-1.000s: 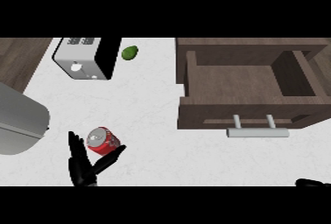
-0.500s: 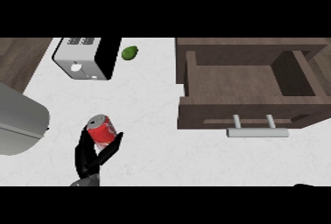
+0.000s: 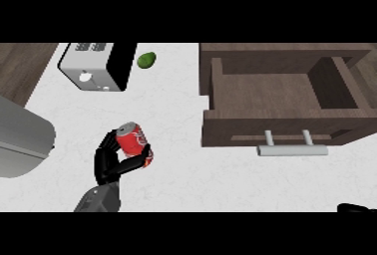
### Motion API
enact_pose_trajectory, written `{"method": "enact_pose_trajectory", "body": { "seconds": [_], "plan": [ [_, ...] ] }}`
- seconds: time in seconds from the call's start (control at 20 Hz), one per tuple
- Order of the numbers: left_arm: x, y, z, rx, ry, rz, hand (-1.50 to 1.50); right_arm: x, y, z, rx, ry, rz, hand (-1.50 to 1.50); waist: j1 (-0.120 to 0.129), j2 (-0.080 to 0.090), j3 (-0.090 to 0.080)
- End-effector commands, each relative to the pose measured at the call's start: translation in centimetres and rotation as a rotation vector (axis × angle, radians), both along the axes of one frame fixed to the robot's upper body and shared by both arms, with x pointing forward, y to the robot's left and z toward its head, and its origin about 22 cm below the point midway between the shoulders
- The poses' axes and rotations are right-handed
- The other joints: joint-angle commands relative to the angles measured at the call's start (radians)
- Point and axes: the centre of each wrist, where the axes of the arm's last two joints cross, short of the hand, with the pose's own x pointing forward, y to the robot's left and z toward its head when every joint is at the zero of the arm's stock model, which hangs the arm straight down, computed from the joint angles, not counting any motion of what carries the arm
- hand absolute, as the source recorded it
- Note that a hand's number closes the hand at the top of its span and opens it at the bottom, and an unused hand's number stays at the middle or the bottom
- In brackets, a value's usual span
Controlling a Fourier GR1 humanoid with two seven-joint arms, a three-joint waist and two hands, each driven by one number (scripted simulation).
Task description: Pick up the can, place it into the drawer and close the drawer
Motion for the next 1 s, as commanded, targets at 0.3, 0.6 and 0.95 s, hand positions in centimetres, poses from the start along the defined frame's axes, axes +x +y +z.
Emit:
{"method": "enact_pose_trajectory", "body": {
  "seconds": [0.3,0.6,0.95],
  "plan": [
    [7.8,0.6,4.3,-0.029,-0.057,-0.331,1.5,-0.4,0.7,0.6,-0.007,-0.017,-0.004,-1.5,-0.01,0.003,-0.001],
    [10.1,-3.4,7.0,-0.027,-0.1,-0.42,1.5,0.7,0.3,0.7,-0.019,-0.013,-0.022,-1.5,0.001,-0.001,0.0],
    [12.1,-7.1,12.9,0.063,-0.15,-0.472,1.5,0.0,-0.3,0.7,-0.024,-0.019,-0.037,-1.5,0.009,-0.004,0.001]
  ]
}}
